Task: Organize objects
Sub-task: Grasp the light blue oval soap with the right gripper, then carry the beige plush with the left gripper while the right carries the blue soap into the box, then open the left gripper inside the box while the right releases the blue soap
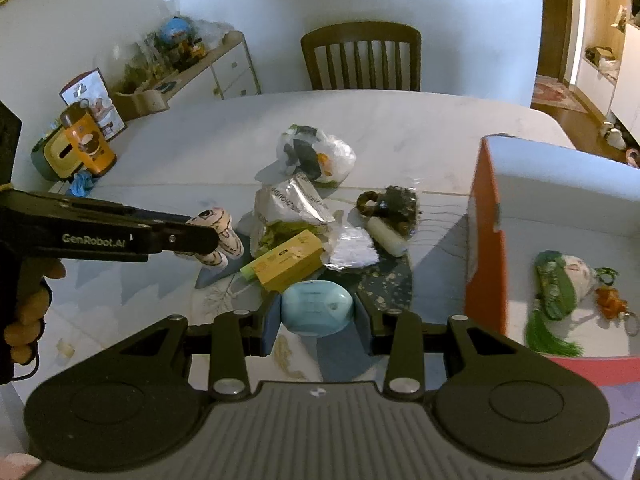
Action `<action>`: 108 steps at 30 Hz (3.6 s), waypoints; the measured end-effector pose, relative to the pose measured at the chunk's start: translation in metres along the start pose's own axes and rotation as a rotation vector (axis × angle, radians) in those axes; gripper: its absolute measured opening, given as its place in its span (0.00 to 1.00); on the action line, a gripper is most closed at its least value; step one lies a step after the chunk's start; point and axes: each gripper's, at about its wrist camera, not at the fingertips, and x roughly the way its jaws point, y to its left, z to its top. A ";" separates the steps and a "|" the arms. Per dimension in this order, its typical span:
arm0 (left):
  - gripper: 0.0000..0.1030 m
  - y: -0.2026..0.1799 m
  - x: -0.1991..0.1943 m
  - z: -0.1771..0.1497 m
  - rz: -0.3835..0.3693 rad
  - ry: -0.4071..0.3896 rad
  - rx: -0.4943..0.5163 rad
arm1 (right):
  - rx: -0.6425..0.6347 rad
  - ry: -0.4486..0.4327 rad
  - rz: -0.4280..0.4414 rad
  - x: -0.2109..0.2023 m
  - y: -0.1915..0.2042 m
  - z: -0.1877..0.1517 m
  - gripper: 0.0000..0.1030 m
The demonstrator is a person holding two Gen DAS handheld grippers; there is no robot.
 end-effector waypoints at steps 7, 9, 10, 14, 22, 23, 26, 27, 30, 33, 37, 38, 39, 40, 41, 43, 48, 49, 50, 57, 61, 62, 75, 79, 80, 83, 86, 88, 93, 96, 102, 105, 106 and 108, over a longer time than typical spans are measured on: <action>0.31 -0.038 -0.003 0.008 -0.054 0.003 0.004 | 0.016 -0.013 -0.014 -0.030 -0.022 -0.002 0.37; 0.31 -0.050 -0.002 0.010 -0.066 0.001 0.015 | 0.019 -0.021 -0.021 -0.039 -0.030 -0.002 0.37; 0.31 -0.056 -0.001 0.011 -0.074 0.000 0.019 | 0.019 -0.024 -0.025 -0.043 -0.033 -0.002 0.37; 0.31 -0.081 0.003 0.015 -0.106 -0.002 0.045 | 0.027 -0.032 -0.041 -0.058 -0.051 -0.003 0.37; 0.32 -0.127 0.023 0.022 -0.139 0.007 0.098 | 0.053 -0.047 -0.066 -0.077 -0.091 -0.007 0.37; 0.32 -0.132 0.026 0.023 -0.141 0.009 0.105 | 0.055 -0.049 -0.069 -0.080 -0.097 -0.007 0.37; 0.32 -0.147 0.035 0.026 -0.149 0.014 0.120 | 0.062 -0.053 -0.080 -0.085 -0.111 -0.008 0.37; 0.32 -0.152 0.038 0.026 -0.152 0.016 0.124 | 0.062 -0.053 -0.080 -0.085 -0.111 -0.008 0.37; 0.32 -0.167 0.048 0.028 -0.154 0.025 0.136 | 0.068 -0.051 -0.091 -0.088 -0.128 -0.010 0.37; 0.32 -0.179 0.059 0.030 -0.152 0.034 0.145 | 0.074 -0.048 -0.103 -0.092 -0.148 -0.013 0.37; 0.32 -0.196 0.074 0.033 -0.150 0.048 0.160 | 0.072 -0.047 -0.116 -0.093 -0.163 -0.013 0.37; 0.32 -0.200 0.078 0.034 -0.147 0.051 0.166 | 0.078 -0.042 -0.120 -0.092 -0.174 -0.012 0.37; 0.32 -0.205 0.082 0.034 -0.143 0.056 0.170 | 0.078 -0.042 -0.120 -0.092 -0.174 -0.012 0.37; 0.32 -0.209 0.086 0.035 -0.144 0.060 0.171 | 0.082 -0.039 -0.124 -0.091 -0.180 -0.011 0.37; 0.32 -0.213 0.091 0.036 -0.144 0.065 0.173 | 0.082 -0.030 -0.137 -0.089 -0.191 -0.009 0.37; 0.32 -0.221 0.100 0.037 -0.137 0.074 0.179 | 0.081 -0.025 -0.145 -0.088 -0.197 -0.008 0.37; 0.32 -0.237 0.122 0.040 -0.119 0.103 0.197 | 0.074 -0.003 -0.159 -0.075 -0.227 0.003 0.37; 0.32 -0.240 0.127 0.041 -0.116 0.112 0.200 | 0.074 -0.003 -0.159 -0.075 -0.227 0.003 0.37; 0.32 -0.243 0.132 0.041 -0.115 0.121 0.202 | 0.074 0.005 -0.161 -0.071 -0.231 0.005 0.37; 0.32 -0.255 0.163 0.041 -0.079 0.174 0.226 | 0.061 0.059 -0.179 -0.040 -0.257 0.018 0.37; 0.32 -0.256 0.179 0.041 -0.063 0.208 0.225 | 0.022 0.076 -0.207 -0.019 -0.262 0.028 0.37; 0.32 -0.256 0.182 0.041 -0.060 0.217 0.228 | 0.024 0.083 -0.209 -0.013 -0.264 0.031 0.37; 0.33 -0.270 0.215 0.040 -0.028 0.299 0.312 | 0.047 0.175 -0.233 0.046 -0.282 0.051 0.37; 0.33 -0.271 0.221 0.040 -0.027 0.324 0.326 | 0.067 0.203 -0.248 0.058 -0.289 0.052 0.37; 0.33 -0.270 0.223 0.040 -0.027 0.333 0.324 | 0.070 0.210 -0.250 0.061 -0.290 0.052 0.37; 0.33 -0.267 0.226 0.040 -0.027 0.349 0.314 | 0.093 0.242 -0.243 0.072 -0.296 0.051 0.37; 0.33 -0.266 0.228 0.041 -0.032 0.358 0.304 | 0.102 0.254 -0.247 0.076 -0.299 0.048 0.37; 0.33 -0.266 0.227 0.040 -0.035 0.365 0.304 | 0.111 0.266 -0.253 0.080 -0.301 0.047 0.37; 0.33 -0.259 0.229 0.039 -0.046 0.389 0.283 | 0.114 0.288 -0.247 0.084 -0.302 0.044 0.37; 0.34 -0.256 0.229 0.036 -0.039 0.401 0.283 | 0.119 0.298 -0.249 0.085 -0.304 0.043 0.37; 0.36 -0.249 0.227 0.032 -0.043 0.417 0.265 | 0.126 0.289 -0.245 0.082 -0.303 0.047 0.37; 0.36 -0.246 0.223 0.030 -0.043 0.416 0.262 | 0.134 0.277 -0.236 0.077 -0.304 0.048 0.37; 0.36 -0.245 0.222 0.030 -0.042 0.415 0.263 | 0.136 0.272 -0.235 0.075 -0.304 0.048 0.37; 0.38 -0.243 0.218 0.028 -0.041 0.411 0.264 | 0.139 0.263 -0.228 0.070 -0.303 0.048 0.37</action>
